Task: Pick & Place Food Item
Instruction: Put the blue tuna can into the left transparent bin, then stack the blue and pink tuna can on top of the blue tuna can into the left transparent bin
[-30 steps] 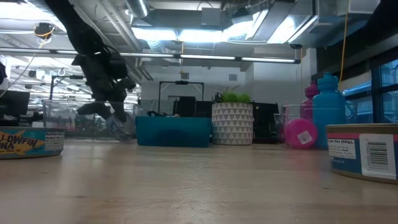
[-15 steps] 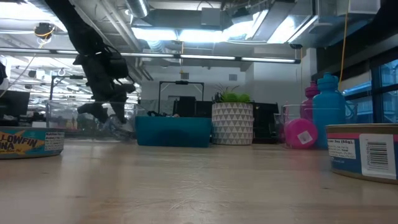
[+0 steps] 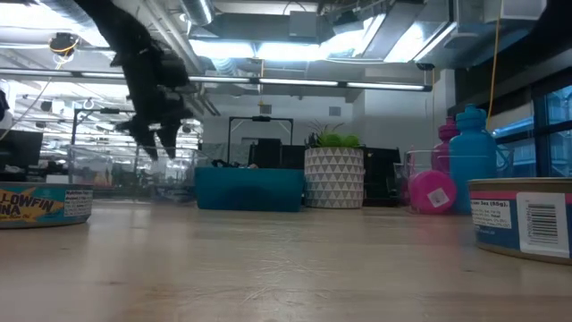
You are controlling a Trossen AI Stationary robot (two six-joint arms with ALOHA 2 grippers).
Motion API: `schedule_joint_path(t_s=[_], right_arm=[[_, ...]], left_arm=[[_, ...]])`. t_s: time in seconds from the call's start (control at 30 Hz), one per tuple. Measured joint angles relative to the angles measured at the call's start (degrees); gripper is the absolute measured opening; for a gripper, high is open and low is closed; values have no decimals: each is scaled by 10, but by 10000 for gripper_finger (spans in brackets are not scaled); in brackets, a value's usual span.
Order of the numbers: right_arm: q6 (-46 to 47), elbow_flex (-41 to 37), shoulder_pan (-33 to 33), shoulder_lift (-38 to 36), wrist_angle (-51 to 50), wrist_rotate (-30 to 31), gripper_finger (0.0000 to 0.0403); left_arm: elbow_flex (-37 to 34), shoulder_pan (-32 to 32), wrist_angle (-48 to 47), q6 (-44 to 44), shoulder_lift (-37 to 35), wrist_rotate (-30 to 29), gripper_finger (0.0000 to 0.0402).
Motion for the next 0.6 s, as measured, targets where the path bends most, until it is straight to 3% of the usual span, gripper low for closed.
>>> schedule_joint_path(t_s=[0.2,0.4,0.5,0.6], right_arm=[[-2,0,-3,0,0,2,341],[-13,0,-10,0,0,1,341],[-18,0,-18,0,0,-1,341],[-35,0,-30,0,0,-9,341]], left_arm=[[48,-72,-2,55,-63,-26,239],[86,-265,-8,189,-186,-22,239],[100,-374,-64,157,-229,-21,239],[107,-483,-174,39,-240,-35,239]])
